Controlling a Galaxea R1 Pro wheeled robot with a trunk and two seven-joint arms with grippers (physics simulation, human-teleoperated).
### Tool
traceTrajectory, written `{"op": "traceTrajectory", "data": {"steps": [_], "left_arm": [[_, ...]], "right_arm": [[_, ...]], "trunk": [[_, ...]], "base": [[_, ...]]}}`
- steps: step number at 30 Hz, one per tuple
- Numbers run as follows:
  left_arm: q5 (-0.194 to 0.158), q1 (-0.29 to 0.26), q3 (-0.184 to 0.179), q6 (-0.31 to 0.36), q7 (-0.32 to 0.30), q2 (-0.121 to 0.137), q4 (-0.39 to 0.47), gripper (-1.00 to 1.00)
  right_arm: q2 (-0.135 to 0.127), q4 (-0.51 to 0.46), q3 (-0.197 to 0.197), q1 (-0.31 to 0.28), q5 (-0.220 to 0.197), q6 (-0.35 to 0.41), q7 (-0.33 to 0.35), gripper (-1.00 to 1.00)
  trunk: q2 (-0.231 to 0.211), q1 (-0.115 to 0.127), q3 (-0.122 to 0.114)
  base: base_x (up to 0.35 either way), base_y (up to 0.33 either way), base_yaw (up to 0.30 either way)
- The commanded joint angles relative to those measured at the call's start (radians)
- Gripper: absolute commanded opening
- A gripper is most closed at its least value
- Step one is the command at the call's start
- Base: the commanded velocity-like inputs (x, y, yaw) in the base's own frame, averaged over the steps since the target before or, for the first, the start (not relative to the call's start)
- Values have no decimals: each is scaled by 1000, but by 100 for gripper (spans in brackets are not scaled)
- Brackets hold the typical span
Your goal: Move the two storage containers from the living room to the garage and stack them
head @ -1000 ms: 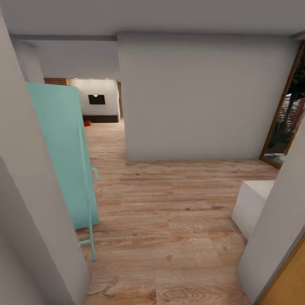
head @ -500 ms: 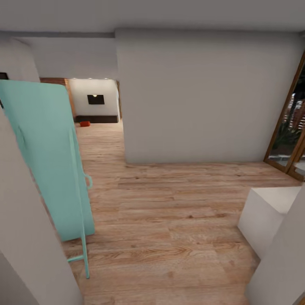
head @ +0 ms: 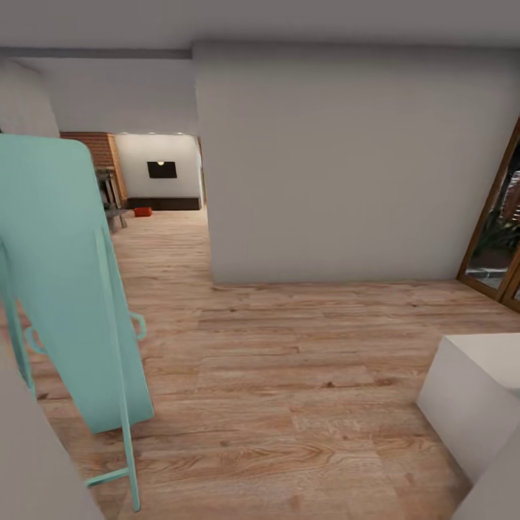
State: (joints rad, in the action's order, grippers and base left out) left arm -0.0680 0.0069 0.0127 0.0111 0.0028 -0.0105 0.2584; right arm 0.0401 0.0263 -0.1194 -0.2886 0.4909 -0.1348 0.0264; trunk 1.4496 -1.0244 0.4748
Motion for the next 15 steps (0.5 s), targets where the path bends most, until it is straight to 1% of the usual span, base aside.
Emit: {"op": "traceTrajectory", "data": {"steps": [1, 15], "left_arm": [[-7, 1, 1, 1, 0, 0, 2, 100], [-7, 1, 1, 1, 0, 0, 2, 100]], "right_arm": [[0, 3, -8, -1, 6, -5, 1, 100], [0, 3, -9, -1, 6, -5, 1, 100]], "trunk": [[0, -1, 1], [0, -1, 1]], "base": [[337, 0, 0], [337, 0, 0]]}}
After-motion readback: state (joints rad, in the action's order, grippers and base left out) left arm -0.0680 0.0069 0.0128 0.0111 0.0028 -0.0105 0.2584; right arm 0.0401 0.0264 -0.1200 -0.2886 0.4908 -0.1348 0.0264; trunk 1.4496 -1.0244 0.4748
